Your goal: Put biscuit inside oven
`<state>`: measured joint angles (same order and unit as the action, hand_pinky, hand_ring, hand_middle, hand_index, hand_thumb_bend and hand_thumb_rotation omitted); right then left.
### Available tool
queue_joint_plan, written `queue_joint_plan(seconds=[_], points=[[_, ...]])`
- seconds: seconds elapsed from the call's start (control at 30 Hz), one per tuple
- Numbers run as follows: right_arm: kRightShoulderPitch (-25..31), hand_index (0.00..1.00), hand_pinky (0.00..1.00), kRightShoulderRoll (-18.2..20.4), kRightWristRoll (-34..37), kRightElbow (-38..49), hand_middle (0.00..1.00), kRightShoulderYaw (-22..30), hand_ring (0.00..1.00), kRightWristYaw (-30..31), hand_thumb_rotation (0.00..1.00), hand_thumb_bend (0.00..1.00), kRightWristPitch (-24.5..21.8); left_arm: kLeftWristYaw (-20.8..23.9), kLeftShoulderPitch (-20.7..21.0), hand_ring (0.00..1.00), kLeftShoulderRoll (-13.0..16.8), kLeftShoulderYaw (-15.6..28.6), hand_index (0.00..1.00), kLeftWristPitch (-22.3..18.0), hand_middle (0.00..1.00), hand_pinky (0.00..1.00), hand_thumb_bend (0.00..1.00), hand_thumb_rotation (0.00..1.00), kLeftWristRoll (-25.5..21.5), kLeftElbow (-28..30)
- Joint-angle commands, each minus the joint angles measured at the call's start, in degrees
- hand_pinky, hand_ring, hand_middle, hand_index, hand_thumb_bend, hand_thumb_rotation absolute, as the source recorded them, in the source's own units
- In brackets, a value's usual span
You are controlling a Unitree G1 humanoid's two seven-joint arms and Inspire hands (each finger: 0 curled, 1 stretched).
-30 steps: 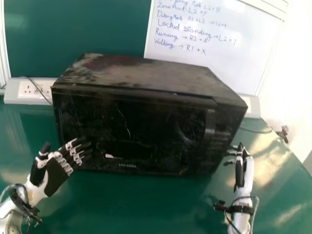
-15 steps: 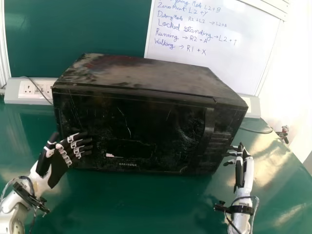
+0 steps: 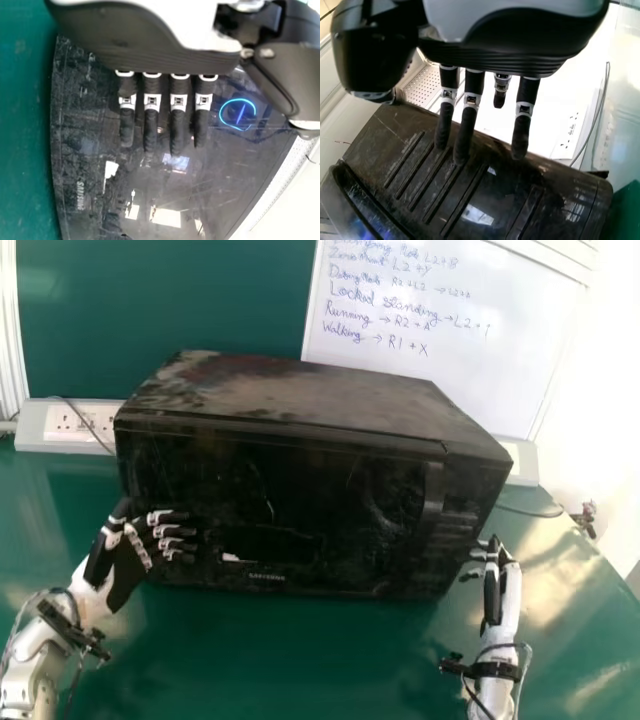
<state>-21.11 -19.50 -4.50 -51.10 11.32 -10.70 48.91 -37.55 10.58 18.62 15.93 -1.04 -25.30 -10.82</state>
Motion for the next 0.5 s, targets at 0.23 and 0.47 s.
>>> queue_joint_plan(seconds=[0.23,0.47], points=[[2.39,0.52,0.30,3.56,1.00,-3.28,0.41,-0.50,0.34,0.40,0.85,0.55,0.74,2.56,11.30,1.00,-2.46,-2.22,1.00,-4.93,1.00,0.96,0.64,0.00,4.16,-17.24],[2.28,0.52,0.30,3.33,0.14,-3.48,0.41,-0.79,0.34,-0.58,0.87,0.58,0.50,-4.29,17.16,0.98,-4.35,-4.03,1.00,-7.55,1.00,0.86,0.76,0.13,3.34,-25.07]])
